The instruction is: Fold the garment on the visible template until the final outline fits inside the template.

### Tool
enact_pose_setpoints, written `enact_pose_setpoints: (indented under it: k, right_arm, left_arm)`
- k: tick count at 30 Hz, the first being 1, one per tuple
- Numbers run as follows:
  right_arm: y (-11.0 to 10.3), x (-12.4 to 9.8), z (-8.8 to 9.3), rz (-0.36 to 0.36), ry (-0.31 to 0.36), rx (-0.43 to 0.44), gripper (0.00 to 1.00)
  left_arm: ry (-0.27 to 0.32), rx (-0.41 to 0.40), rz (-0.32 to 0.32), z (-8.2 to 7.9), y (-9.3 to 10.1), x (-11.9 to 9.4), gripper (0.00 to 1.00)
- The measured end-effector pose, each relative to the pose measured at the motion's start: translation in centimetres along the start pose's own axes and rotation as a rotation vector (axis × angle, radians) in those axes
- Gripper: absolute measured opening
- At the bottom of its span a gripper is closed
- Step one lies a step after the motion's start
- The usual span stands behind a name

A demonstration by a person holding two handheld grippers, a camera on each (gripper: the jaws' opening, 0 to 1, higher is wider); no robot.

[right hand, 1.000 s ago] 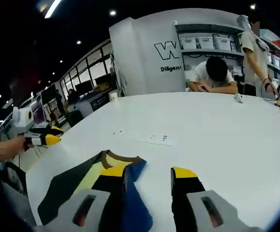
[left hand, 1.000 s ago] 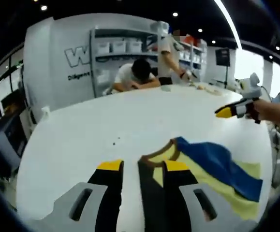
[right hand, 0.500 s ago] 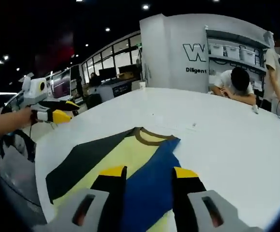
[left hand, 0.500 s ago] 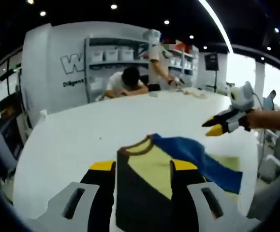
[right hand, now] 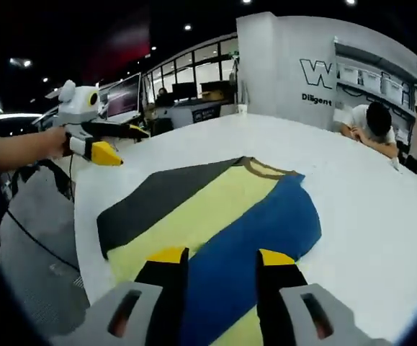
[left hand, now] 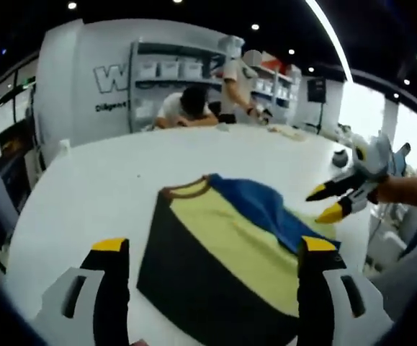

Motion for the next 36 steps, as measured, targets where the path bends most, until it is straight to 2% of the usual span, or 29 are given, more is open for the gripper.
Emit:
enact_pose_setpoints:
  k: [1,3,4,6,8,10,12,13,16,21,22,25,27,33,36]
  right_arm:
    - [-1.5,-0.2,0.5,-0.020,-0.008,-0.010,0.33]
    - [-2.7,-0.2,1.1,-0.049,-0.007,-0.005,0.33]
    - [-3.4,-0.1,1.8,-0.070,-0.029,-0.030,0.33]
    - [-4.1,0.0,2.9,-0.109,-0.045,-0.109,0.33]
    - [-5.0,0.0,3.8,-0.157,-0.036,-0.106,0.32]
    - [-5.4,-0.3,4.2,-0.169,-0.050,-0.130,0.32]
    - [-5.3,-0.7,5.5,-0.167,-0.131,-0.227,0.32]
    - [-5.4,-0.8,5.8,-0.166,-0.146,-0.254,0.32]
    - [-5.6,-1.0,6.3,-0.182,-0.159,-0.273,0.33]
    - [-6.3,-1.0,8.1,-0.224,-0.283,-0.390,0.36]
    - [-6.4,-0.9,8.2,-0.223,-0.292,-0.398,0.36]
    - [-5.7,-0.5,9.5,-0.193,-0.380,-0.507,0.30]
    - [-5.4,-0.3,9.8,-0.187,-0.394,-0.536,0.27]
    - [-5.0,-0.1,8.4,-0.184,-0.327,-0.486,0.16]
    - [-5.4,-0.2,7.5,-0.205,-0.277,-0.429,0.07]
  left_arm:
    - [0.000,-0.005,0.000,0.1,0.0,-0.4,0.99]
    - [-0.006,-0.012,0.002,0.3,0.0,-1.0,0.99]
    - [-0.011,-0.018,0.003,0.5,-0.4,-1.3,0.99]
    - [-0.019,-0.024,0.005,1.0,-0.7,-1.9,0.99]
    - [-0.024,-0.025,0.000,1.3,-0.5,-2.8,0.99]
    - [-0.024,-0.018,-0.008,1.6,-0.8,-3.3,0.99]
    - [-0.026,-0.012,-0.016,1.9,-1.4,-3.8,0.99]
    - [-0.029,-0.010,-0.018,2.1,-1.5,-4.0,0.99]
    - [-0.026,-0.013,-0.027,2.4,-1.2,-4.9,0.99]
    - [-0.028,-0.029,-0.036,2.8,-1.3,-5.5,0.99]
    - [-0.029,-0.031,-0.038,2.9,-1.3,-5.5,0.99]
    - [-0.028,-0.034,-0.044,3.0,-1.4,-5.6,0.99]
    - [-0.028,-0.037,-0.045,3.0,-1.3,-5.7,0.99]
    - [-0.019,-0.035,-0.044,2.7,-1.3,-5.9,0.99]
    - [-0.021,-0.031,-0.042,2.8,-1.3,-5.8,0.99]
Point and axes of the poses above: the point that each gripper's makers call its tool centre point, and the gripper's own axes: x roughly forward along the fingers, y roughly to its right, z roughly out of its underside, the point moved 1 cm from there along -x, roughly backward along the fingers, and after that the axes turned 14 degrees about -z, right-handed, at the moved point
